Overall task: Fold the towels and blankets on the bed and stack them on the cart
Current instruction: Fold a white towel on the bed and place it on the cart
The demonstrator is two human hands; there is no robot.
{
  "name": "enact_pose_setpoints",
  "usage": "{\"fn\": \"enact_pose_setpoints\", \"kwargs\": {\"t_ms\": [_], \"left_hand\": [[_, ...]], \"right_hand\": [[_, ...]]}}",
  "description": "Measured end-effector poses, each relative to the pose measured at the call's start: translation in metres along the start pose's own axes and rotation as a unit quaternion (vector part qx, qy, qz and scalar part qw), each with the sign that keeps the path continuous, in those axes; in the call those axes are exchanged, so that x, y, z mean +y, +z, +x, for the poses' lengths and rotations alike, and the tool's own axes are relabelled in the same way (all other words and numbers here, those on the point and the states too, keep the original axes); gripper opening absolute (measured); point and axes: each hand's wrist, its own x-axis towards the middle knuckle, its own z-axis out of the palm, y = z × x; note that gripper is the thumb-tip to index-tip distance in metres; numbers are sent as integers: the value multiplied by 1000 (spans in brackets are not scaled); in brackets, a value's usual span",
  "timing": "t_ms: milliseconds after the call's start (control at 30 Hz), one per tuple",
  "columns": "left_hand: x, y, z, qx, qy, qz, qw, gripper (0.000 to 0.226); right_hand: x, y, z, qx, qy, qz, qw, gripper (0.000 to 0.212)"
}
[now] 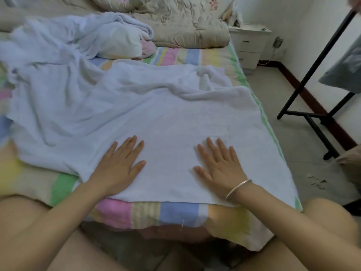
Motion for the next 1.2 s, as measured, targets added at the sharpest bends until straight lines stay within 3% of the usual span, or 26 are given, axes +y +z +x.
{"fn": "enact_pose_setpoints", "kwargs": {"t_ms": [100, 300, 500, 567, 667, 767, 867, 967, 1033, 1100, 1200], "left_hand": [[-2, 0, -7, 4, -1, -11, 1000, 98], [-10, -3, -8, -9, 15, -3, 1000, 94], [-22, -7, -15, -21, 30, 25, 999, 89], [-22, -8, -14, -21, 29, 16, 999, 92], [-19, -12, -12, -37, 18, -10, 999, 96], [-5, -26, -1, 42, -19, -76, 996, 84], [26, -42, 26, 119, -9, -137, 983, 63], [56, -55, 61, 124, 31, -150, 980, 45], [67, -64, 91, 125, 45, -156, 979, 37], [71, -72, 120, 121, 45, -163, 978, 33], [73, -77, 169, 87, 26, -174, 981, 32]], "right_hand": [[0, 4, -7, -3, 36, -4, 999, 108], [11, 3, -49, -32, -17, -18, 999, 95], [12, 0, -62, -23, 2, -25, 999, 98], [5, -7, -54, 56, 12, -9, 998, 96], [7, -17, -29, 194, 39, 15, 980, 70], [13, -20, 8, 168, 62, 18, 984, 77], [0, -4, 34, 34, 90, -17, 995, 96], [-37, 7, 21, -20, -63, -1, 998, 119], [-48, -5, 11, -34, -148, 84, 985, 103], [-36, -25, 25, -1, -146, 155, 977, 91], [17, -46, 92, 116, -54, 181, 975, 85]]}}
